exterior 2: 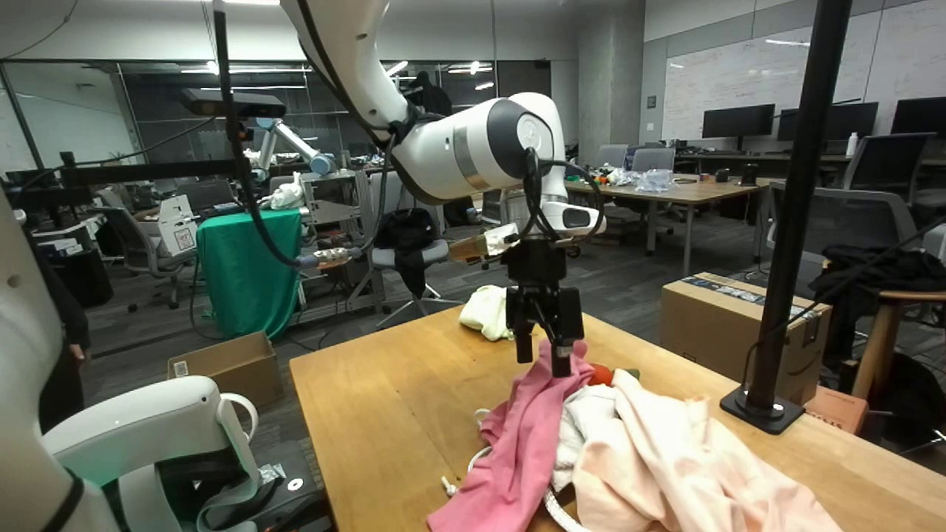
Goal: Separate all the objects on the heap
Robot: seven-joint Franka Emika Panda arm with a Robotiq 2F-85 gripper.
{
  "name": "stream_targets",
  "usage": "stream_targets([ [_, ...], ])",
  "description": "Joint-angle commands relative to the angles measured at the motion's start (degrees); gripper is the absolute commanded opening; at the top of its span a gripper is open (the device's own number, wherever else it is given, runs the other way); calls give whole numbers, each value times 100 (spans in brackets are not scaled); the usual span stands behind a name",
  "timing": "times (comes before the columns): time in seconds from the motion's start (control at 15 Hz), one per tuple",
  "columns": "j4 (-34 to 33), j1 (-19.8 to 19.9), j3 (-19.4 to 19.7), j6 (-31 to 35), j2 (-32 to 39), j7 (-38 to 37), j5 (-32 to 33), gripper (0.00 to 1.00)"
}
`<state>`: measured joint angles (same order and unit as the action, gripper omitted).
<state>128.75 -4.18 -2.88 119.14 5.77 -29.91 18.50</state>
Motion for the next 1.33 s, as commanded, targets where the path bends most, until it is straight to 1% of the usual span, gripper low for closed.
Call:
stream_targets([
  [0.0, 1, 87, 192, 228, -106, -136, 127, 100],
  [0.2, -116, 227, 373, 299, -160, -217, 152, 100],
  [0.4, -316, 387, 558, 369, -52, -357, 248, 100],
  [0.67, -636, 550, 752, 405, 293, -479, 349, 100],
  [0.87, -876, 585, 848, 385, 616, -483, 295, 100],
  [1.07, -1113, 597, 909, 247, 906, -211, 178, 100],
  [1.27, -1365, 596, 1015, 82, 1169, 57, 326, 100],
])
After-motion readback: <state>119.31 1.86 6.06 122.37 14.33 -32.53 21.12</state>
